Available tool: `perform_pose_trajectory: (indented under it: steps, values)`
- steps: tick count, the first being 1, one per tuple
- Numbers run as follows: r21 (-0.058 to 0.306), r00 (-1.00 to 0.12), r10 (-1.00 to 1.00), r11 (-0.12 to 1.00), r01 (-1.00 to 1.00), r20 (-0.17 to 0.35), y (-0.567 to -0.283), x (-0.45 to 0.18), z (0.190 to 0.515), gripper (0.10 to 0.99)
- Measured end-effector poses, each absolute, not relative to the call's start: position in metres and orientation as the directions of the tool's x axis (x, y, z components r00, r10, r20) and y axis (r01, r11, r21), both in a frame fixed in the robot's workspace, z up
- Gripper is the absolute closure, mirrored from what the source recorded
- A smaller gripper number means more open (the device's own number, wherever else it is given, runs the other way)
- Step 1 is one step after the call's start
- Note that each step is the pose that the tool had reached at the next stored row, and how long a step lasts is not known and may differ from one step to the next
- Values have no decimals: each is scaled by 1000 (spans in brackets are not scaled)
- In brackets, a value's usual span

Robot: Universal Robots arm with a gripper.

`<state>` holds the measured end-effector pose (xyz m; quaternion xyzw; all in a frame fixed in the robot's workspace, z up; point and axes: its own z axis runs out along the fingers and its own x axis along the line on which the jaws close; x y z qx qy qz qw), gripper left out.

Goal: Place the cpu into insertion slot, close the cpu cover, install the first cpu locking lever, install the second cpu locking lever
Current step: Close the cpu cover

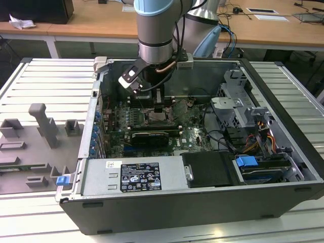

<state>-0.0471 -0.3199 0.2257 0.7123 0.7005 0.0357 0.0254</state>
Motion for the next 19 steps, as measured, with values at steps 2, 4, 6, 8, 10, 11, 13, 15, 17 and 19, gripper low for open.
perform_pose_trajectory:
  steps: [2, 4, 6, 8, 10, 11, 13, 15, 17, 19]
  values:
    - [67, 16, 1000, -17, 998, 17, -320, -42, 226, 980]
    - [50, 17, 1000, -18, 999, 19, -320, -39, 226, 980]
    - [49, 17, 1000, -18, 999, 19, -320, -39, 229, 980]
    - [49, 17, 1000, -18, 999, 19, -320, -39, 232, 980]
    - [49, 17, 1000, -18, 999, 19, -320, -39, 233, 980]
    - [49, 17, 1000, -18, 999, 19, -320, -39, 234, 980]
    - [48, 17, 1000, -18, 999, 19, -320, -39, 235, 980]
    - [49, 17, 1000, -18, 999, 19, -320, -39, 235, 980]
    - [49, 17, 1000, -18, 999, 19, -320, -39, 236, 980]
    - [49, 17, 1000, -18, 999, 19, -320, -39, 236, 980]
